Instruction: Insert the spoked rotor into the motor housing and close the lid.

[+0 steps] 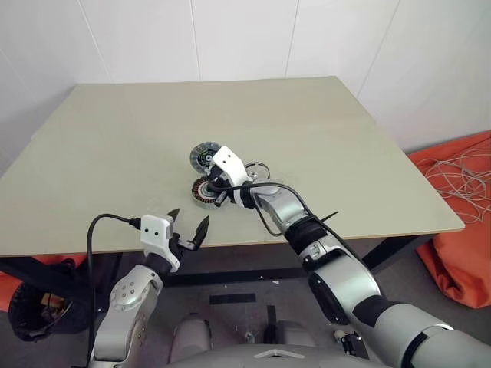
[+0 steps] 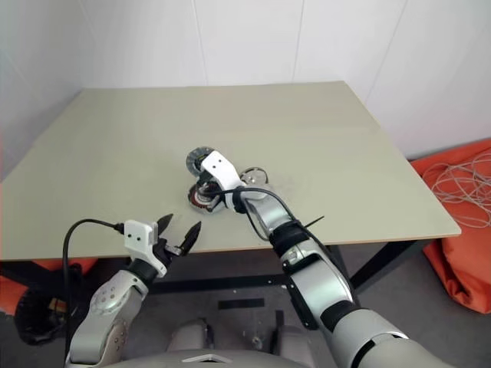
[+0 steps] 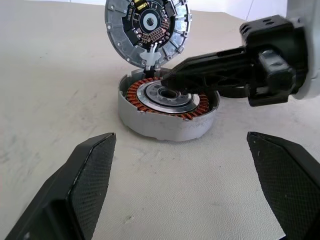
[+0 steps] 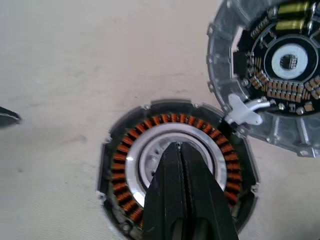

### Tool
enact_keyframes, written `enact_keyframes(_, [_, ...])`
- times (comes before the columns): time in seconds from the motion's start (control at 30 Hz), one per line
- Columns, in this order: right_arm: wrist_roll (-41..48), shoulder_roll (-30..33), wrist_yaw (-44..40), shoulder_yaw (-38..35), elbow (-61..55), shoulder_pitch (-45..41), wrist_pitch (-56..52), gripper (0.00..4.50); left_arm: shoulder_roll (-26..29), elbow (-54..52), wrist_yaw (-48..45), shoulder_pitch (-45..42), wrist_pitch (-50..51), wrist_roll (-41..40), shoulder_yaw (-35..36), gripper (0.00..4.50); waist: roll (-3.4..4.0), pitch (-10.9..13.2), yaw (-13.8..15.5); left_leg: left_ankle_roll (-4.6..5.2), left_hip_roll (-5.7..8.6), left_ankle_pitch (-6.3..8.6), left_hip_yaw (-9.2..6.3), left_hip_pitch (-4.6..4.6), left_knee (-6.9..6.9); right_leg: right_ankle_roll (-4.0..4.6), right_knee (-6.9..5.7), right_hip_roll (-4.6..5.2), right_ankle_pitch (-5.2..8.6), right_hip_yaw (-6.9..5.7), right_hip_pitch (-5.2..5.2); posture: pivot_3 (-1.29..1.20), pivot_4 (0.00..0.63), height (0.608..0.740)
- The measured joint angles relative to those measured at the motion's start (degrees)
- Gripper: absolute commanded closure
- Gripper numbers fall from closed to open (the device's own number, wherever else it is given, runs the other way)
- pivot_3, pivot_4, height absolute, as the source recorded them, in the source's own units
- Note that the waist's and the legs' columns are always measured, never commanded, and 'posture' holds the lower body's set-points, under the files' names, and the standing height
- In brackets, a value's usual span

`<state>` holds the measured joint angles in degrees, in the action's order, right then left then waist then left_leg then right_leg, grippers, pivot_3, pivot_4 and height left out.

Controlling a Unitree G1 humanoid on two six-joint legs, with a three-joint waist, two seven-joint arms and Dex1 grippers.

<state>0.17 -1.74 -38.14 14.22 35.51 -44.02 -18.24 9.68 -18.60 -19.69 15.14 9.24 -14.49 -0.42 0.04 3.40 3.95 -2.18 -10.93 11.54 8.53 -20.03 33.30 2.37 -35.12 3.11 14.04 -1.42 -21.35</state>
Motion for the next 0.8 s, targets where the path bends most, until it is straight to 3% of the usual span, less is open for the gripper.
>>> enact_keyframes(0.1, [3.3,1.9,-0.5,-2.7,-10.8,2.1,-6.0,4.49,0.0,0.1,0.0,0.3,-0.1,0.0,0.0,0.0,-0.02,0.0,0.2,0.0,0.01,0.0,-0.01,0.03,0.0,0.0,0.02,0.0,0.0,0.0,0.07,0.0,0.0,0.74])
enact_keyframes(0.3, [7.2,13.2,-2.3,-6.2,-28.7,9.4,-17.6,4.49,0.0,0.2,0.0,0.7,-0.2,0.0,0.2,0.0,-0.03,0.0,0.5,-0.03,0.02,-0.02,-0.01,0.2,-0.02,-0.05,0.08,-0.01,-0.01,0.02,0.22,0.0,0.0,0.74])
enact_keyframes(0.4, [8.9,17.0,-2.1,-8.5,-30.2,11.7,-21.8,3.89,-0.1,0.2,0.0,0.7,-0.2,-0.1,0.1,0.0,-0.03,0.0,0.3,-0.05,0.02,-0.03,0.0,0.25,-0.03,-0.04,0.02,-0.03,0.0,0.02,0.21,0.0,0.0,0.74])
enact_keyframes(0.73, [10.9,17.5,4.2,-14.2,-27.4,12.1,-25.1,0.5,0.1,0.2,-0.1,0.6,0.0,-0.8,0.1,0.0,-0.01,0.0,0.1,-0.08,0.06,-0.07,0.02,0.18,0.0,-0.03,-0.02,-0.01,0.0,0.04,0.16,0.0,0.0,0.74])
enact_keyframes(0.8, [11.3,16.6,6.1,-15.0,-26.1,11.5,-26.3,0.5,0.2,0.2,-0.1,0.5,0.0,-0.8,0.1,0.0,0.0,0.0,0.1,-0.09,0.06,-0.07,0.03,0.17,0.0,-0.03,-0.03,-0.01,0.0,0.04,0.13,0.0,0.0,0.74])
